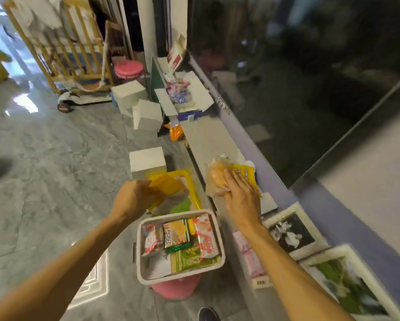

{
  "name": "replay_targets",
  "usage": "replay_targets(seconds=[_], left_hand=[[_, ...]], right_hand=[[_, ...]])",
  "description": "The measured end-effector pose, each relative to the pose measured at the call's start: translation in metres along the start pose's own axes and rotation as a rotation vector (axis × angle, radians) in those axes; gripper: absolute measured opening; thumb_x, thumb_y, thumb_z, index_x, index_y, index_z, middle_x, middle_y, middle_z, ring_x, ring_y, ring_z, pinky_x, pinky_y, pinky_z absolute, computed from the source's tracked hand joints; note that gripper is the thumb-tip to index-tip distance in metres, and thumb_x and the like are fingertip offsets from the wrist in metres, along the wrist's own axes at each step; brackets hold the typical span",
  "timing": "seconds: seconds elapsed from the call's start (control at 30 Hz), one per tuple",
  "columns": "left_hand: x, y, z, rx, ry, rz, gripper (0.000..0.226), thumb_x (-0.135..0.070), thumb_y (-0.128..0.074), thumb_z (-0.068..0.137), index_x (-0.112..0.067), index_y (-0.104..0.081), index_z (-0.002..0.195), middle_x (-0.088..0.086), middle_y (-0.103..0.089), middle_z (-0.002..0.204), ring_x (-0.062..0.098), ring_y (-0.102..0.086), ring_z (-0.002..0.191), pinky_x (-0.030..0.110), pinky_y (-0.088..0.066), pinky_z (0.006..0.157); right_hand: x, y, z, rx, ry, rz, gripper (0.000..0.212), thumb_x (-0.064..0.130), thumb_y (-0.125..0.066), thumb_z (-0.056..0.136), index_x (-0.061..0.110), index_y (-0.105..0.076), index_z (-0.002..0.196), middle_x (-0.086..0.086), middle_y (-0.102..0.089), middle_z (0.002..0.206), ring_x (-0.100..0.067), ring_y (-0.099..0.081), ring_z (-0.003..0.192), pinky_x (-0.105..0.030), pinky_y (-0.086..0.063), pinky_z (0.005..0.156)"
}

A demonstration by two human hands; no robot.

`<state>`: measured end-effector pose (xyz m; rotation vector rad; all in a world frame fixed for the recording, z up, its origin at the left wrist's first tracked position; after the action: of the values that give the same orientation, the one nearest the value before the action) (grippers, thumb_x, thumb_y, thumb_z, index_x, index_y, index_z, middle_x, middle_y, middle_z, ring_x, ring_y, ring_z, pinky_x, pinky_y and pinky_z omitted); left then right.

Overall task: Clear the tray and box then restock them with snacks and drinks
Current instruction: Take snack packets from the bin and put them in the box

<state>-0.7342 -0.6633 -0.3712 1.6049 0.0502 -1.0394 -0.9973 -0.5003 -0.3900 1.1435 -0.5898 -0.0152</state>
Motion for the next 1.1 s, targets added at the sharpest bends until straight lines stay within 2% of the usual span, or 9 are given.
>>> replay_targets(seconds=[0.1,0.17,0.23,0.43,0.57,0.7,0.83,0.97,1.1], left_hand=[[-0.050,0.026,0.009,0.044,-0.096,-0.034,0.019,-0.041,-0.084,0.087,-0.023,-0.082,0.092,-0.002,-0.077,0.082,0.019,-0.073,0.073,0.038,-0.060,0.067],[-0.085,0.036,0.012,0.100,-0.151,-0.038,0.016,-0.039,-0.086,0.085,-0.024,-0.081,0.086,0.000,-0.077,0.079,0.021,-0.073,0.071,0.045,-0.061,0.069],[-0.122,0.041,0.012,0.154,-0.231,-0.059,0.024,-0.047,-0.085,0.083,-0.025,-0.078,0.079,-0.001,-0.076,0.075,0.021,-0.072,0.069,0.047,-0.061,0.069],[-0.254,0.029,-0.019,0.346,-0.489,-0.099,0.042,-0.063,-0.082,0.079,-0.023,-0.081,0.090,-0.004,-0.077,0.077,0.009,-0.072,0.070,0.035,-0.060,0.069],[-0.331,0.001,-0.070,0.396,-0.610,-0.077,0.036,-0.057,-0.084,0.081,-0.026,-0.070,0.068,-0.002,-0.070,0.063,0.014,-0.068,0.059,0.039,-0.058,0.066],[-0.398,-0.034,-0.139,0.487,-0.727,-0.100,0.036,-0.056,-0.084,0.080,-0.022,-0.074,0.074,-0.002,-0.071,0.066,0.018,-0.073,0.069,0.035,-0.054,0.065],[-0.448,-0.077,-0.213,0.548,-0.809,-0.119,0.042,-0.055,-0.083,0.079,-0.015,-0.072,0.074,0.005,-0.071,0.066,0.028,-0.072,0.069,0.045,-0.059,0.063],[-0.488,-0.123,-0.292,0.644,-0.834,-0.146,0.033,-0.048,-0.085,0.083,-0.016,-0.075,0.077,0.001,-0.075,0.070,0.023,-0.075,0.071,0.046,-0.061,0.066],[-0.514,-0.174,-0.352,0.737,-0.836,-0.143,0.037,-0.060,-0.081,0.082,-0.023,-0.078,0.087,-0.006,-0.078,0.079,0.014,-0.076,0.074,0.044,-0.065,0.073]], right_hand=[[0.012,0.066,-0.017,-0.113,-0.067,-0.064,0.072,0.010,-0.080,0.089,0.012,-0.053,0.156,-0.017,-0.062,0.149,-0.040,-0.060,0.135,-0.058,-0.054,0.106],[0.019,0.109,-0.040,-0.209,-0.125,-0.107,0.067,0.011,-0.077,0.091,0.010,-0.055,0.154,-0.018,-0.064,0.146,-0.040,-0.062,0.133,-0.056,-0.055,0.105],[0.026,0.149,-0.069,-0.293,-0.193,-0.145,0.065,0.012,-0.075,0.094,0.010,-0.054,0.155,-0.019,-0.063,0.146,-0.041,-0.061,0.133,-0.054,-0.054,0.106],[0.035,0.247,-0.183,-0.444,-0.393,-0.321,0.069,0.018,-0.076,0.097,0.013,-0.049,0.159,-0.013,-0.057,0.155,-0.036,-0.056,0.141,-0.051,-0.049,0.112],[0.028,0.302,-0.272,-0.538,-0.503,-0.402,0.069,0.013,-0.079,0.093,0.011,-0.052,0.156,-0.015,-0.059,0.152,-0.037,-0.058,0.138,-0.053,-0.051,0.112],[0.020,0.353,-0.367,-0.580,-0.622,-0.487,0.070,0.013,-0.080,0.092,0.011,-0.053,0.156,-0.015,-0.059,0.152,-0.037,-0.059,0.138,-0.051,-0.051,0.111],[0.005,0.391,-0.467,-0.575,-0.733,-0.521,0.074,0.013,-0.082,0.090,0.011,-0.051,0.157,-0.015,-0.058,0.154,-0.036,-0.058,0.139,-0.049,-0.050,0.113],[-0.011,0.418,-0.564,-0.586,-0.829,-0.514,0.074,0.014,-0.088,0.085,0.008,-0.057,0.152,-0.018,-0.062,0.148,-0.035,-0.061,0.135,-0.049,-0.052,0.111],[-0.033,0.431,-0.638,-0.551,-0.900,-0.539,0.075,0.012,-0.086,0.086,0.010,-0.054,0.154,-0.014,-0.061,0.150,-0.032,-0.060,0.137,-0.049,-0.053,0.111]])
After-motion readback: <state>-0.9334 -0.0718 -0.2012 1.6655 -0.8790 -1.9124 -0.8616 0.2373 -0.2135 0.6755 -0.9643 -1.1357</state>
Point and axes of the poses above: each hand's wrist, its own z-axis towards the middle knuckle, its own y-axis out of the back of the hand, x = y × z, the point moved 3 cm from there along z, towards the middle knuckle
